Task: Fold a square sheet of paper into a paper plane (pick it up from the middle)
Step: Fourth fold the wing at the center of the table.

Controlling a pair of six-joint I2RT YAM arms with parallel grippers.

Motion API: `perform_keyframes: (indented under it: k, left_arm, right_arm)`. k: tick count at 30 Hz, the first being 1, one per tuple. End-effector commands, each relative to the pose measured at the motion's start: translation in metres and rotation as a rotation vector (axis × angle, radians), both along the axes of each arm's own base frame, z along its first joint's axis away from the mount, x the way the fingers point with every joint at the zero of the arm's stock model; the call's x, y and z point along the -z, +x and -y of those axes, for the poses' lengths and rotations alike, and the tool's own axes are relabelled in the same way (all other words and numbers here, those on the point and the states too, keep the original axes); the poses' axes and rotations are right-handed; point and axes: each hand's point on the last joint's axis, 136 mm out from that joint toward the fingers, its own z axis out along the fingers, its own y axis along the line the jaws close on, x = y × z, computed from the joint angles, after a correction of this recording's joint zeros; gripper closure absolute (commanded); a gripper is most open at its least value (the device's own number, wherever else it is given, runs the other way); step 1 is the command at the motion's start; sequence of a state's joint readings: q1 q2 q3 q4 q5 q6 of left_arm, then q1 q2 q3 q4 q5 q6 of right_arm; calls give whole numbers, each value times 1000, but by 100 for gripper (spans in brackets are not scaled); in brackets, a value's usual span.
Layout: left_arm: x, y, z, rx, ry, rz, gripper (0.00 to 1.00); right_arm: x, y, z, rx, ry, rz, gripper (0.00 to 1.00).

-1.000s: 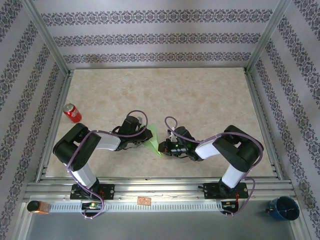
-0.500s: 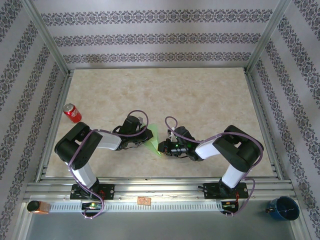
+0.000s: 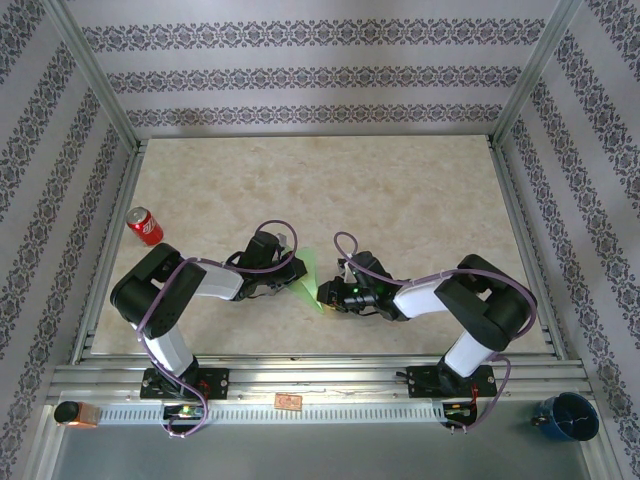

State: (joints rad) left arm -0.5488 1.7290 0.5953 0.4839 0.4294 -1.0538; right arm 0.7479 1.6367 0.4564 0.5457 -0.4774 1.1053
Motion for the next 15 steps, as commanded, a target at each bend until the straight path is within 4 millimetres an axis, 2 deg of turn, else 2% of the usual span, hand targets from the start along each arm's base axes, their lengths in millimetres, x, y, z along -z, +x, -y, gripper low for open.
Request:
perform_keyframes:
  k: [1, 5, 11, 15]
  left_arm:
    - [25, -14, -6, 8, 57, -64, 94]
    - [24, -14, -7, 3, 56, -63, 94]
    - [26, -14, -11, -18, 69, -70, 94]
    - [27, -14, -11, -18, 73, -77, 94]
  right_arm:
    - [-3, 3, -3, -10, 3, -10, 84]
    - [7, -5, 1, -22, -13, -45, 91]
    - [27, -26, 11, -38, -56, -113, 91]
    - [28, -30, 9, -49, -50, -129, 89]
